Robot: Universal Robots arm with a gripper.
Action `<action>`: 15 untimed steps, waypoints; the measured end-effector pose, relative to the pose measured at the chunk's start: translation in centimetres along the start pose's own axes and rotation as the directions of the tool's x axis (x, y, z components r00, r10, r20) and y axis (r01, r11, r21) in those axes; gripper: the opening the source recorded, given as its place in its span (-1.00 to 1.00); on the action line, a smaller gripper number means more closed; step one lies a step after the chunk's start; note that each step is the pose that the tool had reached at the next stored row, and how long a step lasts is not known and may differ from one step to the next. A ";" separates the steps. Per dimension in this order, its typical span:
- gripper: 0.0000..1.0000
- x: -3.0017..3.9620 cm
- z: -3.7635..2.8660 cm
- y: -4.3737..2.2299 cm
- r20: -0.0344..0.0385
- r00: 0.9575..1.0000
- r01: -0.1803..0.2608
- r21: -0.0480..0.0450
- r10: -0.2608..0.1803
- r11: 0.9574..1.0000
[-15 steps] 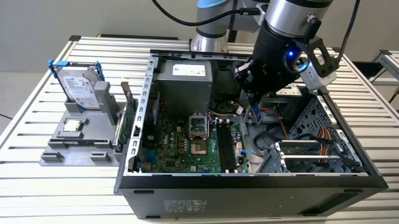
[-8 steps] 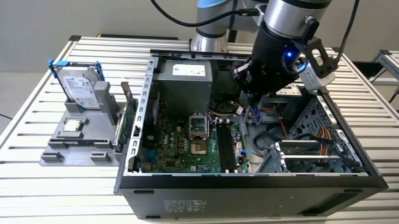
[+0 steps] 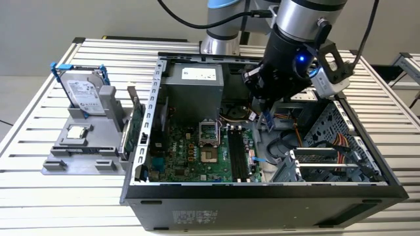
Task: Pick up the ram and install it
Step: 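Insert the ram into the slot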
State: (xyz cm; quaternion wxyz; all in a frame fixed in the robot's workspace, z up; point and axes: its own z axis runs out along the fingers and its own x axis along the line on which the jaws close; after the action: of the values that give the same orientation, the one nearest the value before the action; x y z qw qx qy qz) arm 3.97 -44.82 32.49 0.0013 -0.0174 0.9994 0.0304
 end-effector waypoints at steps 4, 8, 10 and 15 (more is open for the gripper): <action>-1.00 0.12 0.09 0.00 0.001 1.000 -0.024 0.000 0.024 1.000; -1.00 0.23 0.17 0.00 0.002 0.999 -0.037 0.000 0.037 0.999; -1.00 0.25 0.25 0.00 0.002 0.999 -0.038 0.000 0.038 0.999; -1.00 0.26 0.36 -0.01 0.003 0.999 -0.044 0.000 0.044 0.999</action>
State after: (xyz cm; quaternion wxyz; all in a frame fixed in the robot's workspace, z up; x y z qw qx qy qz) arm 3.71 -44.82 32.13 0.0019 0.0044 0.9995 0.0303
